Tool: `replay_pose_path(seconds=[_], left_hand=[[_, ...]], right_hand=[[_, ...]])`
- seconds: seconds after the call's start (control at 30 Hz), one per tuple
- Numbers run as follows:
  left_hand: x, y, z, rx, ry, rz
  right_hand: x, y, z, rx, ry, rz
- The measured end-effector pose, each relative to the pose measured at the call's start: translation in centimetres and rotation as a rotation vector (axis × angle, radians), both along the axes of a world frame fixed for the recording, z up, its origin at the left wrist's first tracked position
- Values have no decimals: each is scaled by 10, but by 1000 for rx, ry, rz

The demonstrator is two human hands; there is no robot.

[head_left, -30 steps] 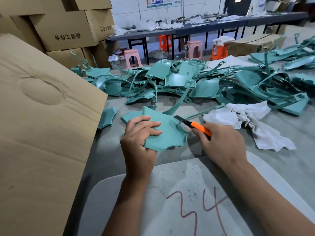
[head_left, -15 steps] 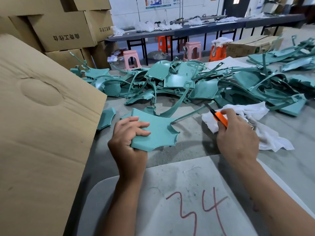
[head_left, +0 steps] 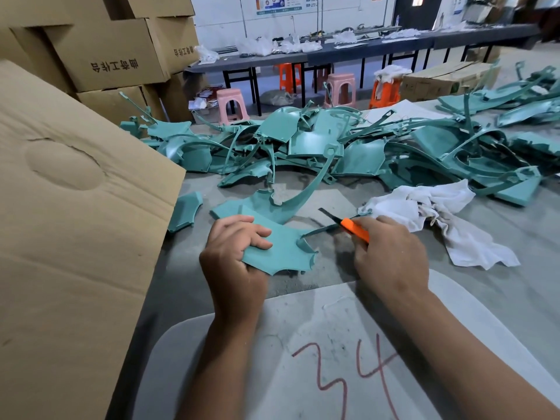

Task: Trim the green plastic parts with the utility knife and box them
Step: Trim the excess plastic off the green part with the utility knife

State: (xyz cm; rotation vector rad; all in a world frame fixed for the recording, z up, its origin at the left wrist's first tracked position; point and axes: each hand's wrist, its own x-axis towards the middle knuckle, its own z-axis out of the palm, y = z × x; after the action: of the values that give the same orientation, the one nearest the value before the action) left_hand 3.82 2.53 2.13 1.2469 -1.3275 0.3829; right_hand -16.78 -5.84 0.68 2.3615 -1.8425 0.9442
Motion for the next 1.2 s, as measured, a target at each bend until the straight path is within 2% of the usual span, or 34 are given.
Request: replay_pose_path(seconds=[0.07, 0.17, 0.27, 0.37, 0.47, 0.53, 0.63, 0.9, 1.1, 1.2], left_hand=[[-2, -1, 0, 7, 8, -2], [0, -4, -2, 25, 115, 27], [8, -2, -4, 121, 286, 163], [19, -3, -4, 237, 455, 245], [28, -8, -2, 225, 891, 87], [34, -7, 1, 205, 1069, -40], [40, -5, 3, 211, 1126, -220], [23, -11, 2, 164, 1235, -97], [5, -19, 0, 195, 1386, -83], [5, -21, -2, 196, 1408, -77]], right_hand=[[-2, -1, 0, 51, 87, -14], [0, 4, 0, 88, 29, 219], [0, 3, 1, 60, -133, 316], [-6, -5, -2, -40, -376, 205], [-10, -9, -4, -65, -397, 146], [-9, -9, -5, -71, -379, 172], [-5, -5, -3, -90, -349, 235], [-3, -5, -6, -73, -325, 264], [5, 7, -3, -58, -293, 501], [4, 6, -2, -119, -311, 397]])
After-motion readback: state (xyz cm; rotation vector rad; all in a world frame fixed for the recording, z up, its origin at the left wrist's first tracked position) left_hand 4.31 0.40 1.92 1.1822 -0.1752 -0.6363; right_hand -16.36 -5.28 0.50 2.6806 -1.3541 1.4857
